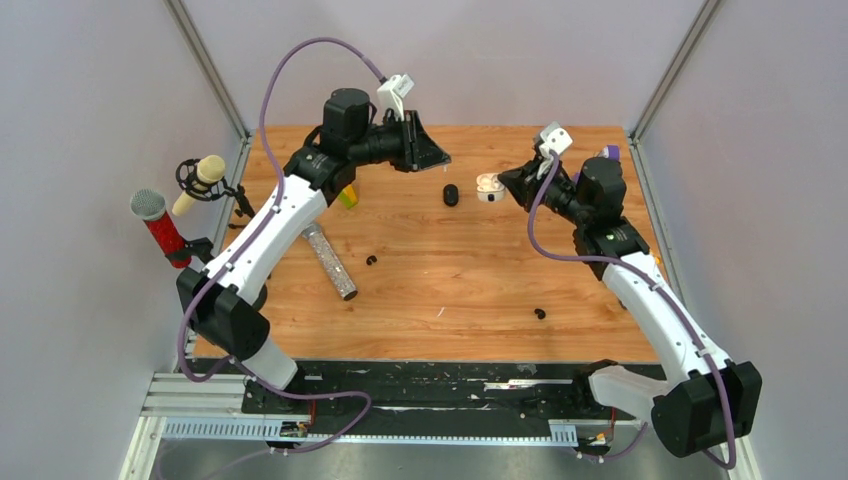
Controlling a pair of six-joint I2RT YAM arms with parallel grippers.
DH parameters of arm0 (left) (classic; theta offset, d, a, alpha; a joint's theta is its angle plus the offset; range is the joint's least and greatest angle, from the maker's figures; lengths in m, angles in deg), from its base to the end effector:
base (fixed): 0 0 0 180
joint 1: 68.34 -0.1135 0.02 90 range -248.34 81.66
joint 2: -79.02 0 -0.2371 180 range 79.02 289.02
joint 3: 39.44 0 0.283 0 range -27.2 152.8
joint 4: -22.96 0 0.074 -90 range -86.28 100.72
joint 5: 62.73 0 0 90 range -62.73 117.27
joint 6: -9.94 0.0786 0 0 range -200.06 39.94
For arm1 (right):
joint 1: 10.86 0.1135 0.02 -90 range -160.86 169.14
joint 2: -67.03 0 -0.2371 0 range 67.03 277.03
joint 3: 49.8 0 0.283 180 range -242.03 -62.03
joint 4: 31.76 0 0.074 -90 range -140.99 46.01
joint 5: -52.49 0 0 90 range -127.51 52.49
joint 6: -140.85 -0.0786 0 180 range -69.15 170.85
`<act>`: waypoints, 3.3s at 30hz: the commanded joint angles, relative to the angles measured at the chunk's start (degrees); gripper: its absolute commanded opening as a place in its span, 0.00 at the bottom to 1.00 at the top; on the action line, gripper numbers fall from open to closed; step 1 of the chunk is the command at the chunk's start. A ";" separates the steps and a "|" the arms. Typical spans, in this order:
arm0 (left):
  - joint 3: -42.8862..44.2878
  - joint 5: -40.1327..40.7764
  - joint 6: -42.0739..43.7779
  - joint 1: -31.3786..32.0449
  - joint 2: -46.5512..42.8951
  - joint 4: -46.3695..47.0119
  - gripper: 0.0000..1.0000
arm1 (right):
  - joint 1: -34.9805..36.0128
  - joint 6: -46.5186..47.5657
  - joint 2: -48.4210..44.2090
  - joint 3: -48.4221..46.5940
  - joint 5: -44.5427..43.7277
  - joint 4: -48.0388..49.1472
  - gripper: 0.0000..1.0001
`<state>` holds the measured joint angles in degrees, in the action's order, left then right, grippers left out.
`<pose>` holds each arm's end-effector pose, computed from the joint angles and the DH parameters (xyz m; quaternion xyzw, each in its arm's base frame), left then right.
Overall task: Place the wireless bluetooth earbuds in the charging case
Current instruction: Place the earbud in the charging case.
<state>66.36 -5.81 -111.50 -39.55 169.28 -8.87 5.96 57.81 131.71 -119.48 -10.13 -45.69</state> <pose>0.3544 -0.2437 0.3872 0.1530 0.7708 -0.4855 0.3831 0.3175 0.1337 0.3302 -0.3027 0.6909 0.2335 0.6137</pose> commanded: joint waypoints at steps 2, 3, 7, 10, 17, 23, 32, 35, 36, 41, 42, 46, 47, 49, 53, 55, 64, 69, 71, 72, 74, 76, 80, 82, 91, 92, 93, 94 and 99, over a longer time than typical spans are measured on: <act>7.83 0.19 4.46 -0.15 3.42 -2.81 0.28 | 0.33 7.69 -1.52 -2.68 -2.66 2.21 0.00; 8.06 -0.33 3.91 -0.15 3.78 -2.50 0.28 | 0.61 9.60 -2.55 -1.89 -1.50 2.74 0.00; 7.85 -0.82 1.88 0.38 4.63 -1.33 0.28 | 1.88 17.51 -6.09 -0.72 1.42 1.95 0.00; 7.35 0.09 0.03 1.06 4.13 0.34 0.28 | 2.16 22.42 -7.90 0.12 4.21 -0.40 0.00; 7.18 -0.36 -1.98 6.23 4.27 1.14 0.28 | 2.29 20.54 -9.92 5.01 4.64 6.23 0.00; 9.99 1.28 0.37 8.99 4.82 -1.44 0.25 | 2.79 17.97 -9.74 6.63 2.43 7.87 0.00; 12.63 6.67 7.66 10.92 5.74 -4.12 0.25 | 2.78 12.86 -10.60 4.64 6.06 5.16 0.00; 12.62 8.91 7.08 11.24 6.11 -4.91 0.26 | 2.73 11.00 -10.76 4.10 4.22 5.20 0.00; 12.57 9.44 6.82 11.51 6.21 -5.09 0.26 | 2.74 10.59 -10.80 3.88 3.73 5.21 0.00; 13.45 16.81 3.84 12.90 6.52 -8.02 0.26 | 2.75 8.17 -10.35 2.82 0.28 5.94 0.00; 13.78 20.44 3.29 13.28 6.62 -9.59 0.26 | 2.71 7.63 -10.22 2.79 -0.56 6.26 0.00; 16.33 29.94 1.63 15.57 7.25 -13.68 0.26 | 2.78 6.62 -9.88 2.64 -1.69 6.70 0.00; 17.30 30.81 1.55 16.18 7.49 -14.14 0.27 | 2.76 6.66 -9.85 2.80 -1.68 6.82 0.00; 18.87 32.54 1.23 16.80 7.82 -15.44 0.27 | 2.78 7.02 -9.84 3.69 -2.34 7.47 0.00; 20.73 37.37 0.42 17.55 7.93 -17.73 0.26 | 2.78 7.11 -9.73 5.50 -5.36 9.51 0.00; 20.72 37.54 -0.31 17.60 7.81 -18.11 0.25 | 2.78 6.07 -9.27 5.89 -6.93 10.45 0.00; 21.00 41.89 -2.85 19.44 8.50 -19.23 0.18 | 2.85 -2.17 -5.42 4.32 -7.55 10.84 0.00; 23.60 47.83 -1.47 21.46 9.62 -20.81 0.12 | 2.78 -4.73 -4.18 4.03 -6.69 10.83 0.00; 24.63 50.62 -0.93 22.73 10.15 -21.47 0.12 | 2.79 -5.50 -4.18 3.82 -6.70 10.63 0.00; 24.99 51.78 -0.70 23.03 10.58 -21.85 0.12 | 2.78 -5.74 -4.28 3.64 -6.52 10.44 0.00; 26.00 56.07 0.37 24.08 11.30 -22.27 0.12 | 2.87 -6.26 -4.52 3.43 -5.93 10.12 0.00; 26.94 58.78 1.01 24.98 12.07 -22.73 0.11 | 2.93 -6.42 -4.63 3.31 -5.67 9.88 0.00; 27.83 63.32 2.12 26.35 12.98 -23.06 0.10 | 2.96 -6.43 -5.03 3.47 -5.55 9.71 0.00; 27.70 64.80 2.45 26.77 13.24 -22.95 0.10 | 2.98 -6.52 -5.22 3.41 -5.24 9.62 0.00; 28.81 62.75 2.47 27.51 14.91 -23.24 0.10 | 3.04 -6.33 -5.54 3.49 -5.12 9.43 0.00; 28.93 62.56 2.38 27.52 14.97 -23.37 0.10 | 3.02 -6.34 -5.54 3.43 -4.81 9.43 0.00; 29.24 62.50 2.45 27.58 15.13 -23.38 0.10 | 3.03 -6.42 -5.54 3.40 -4.60 9.43 0.00; 29.45 62.30 2.38 27.61 15.21 -23.45 0.10 | 3.00 -6.50 -5.49 3.40 -4.53 9.43 0.00; 30.06 61.91 2.51 27.81 15.55 -23.60 0.10 | 3.09 -6.52 -5.37 3.40 -4.50 9.34 0.00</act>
<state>93.53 55.76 -109.29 -12.38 184.90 -32.92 8.63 52.39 127.67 -113.85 -15.49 -37.75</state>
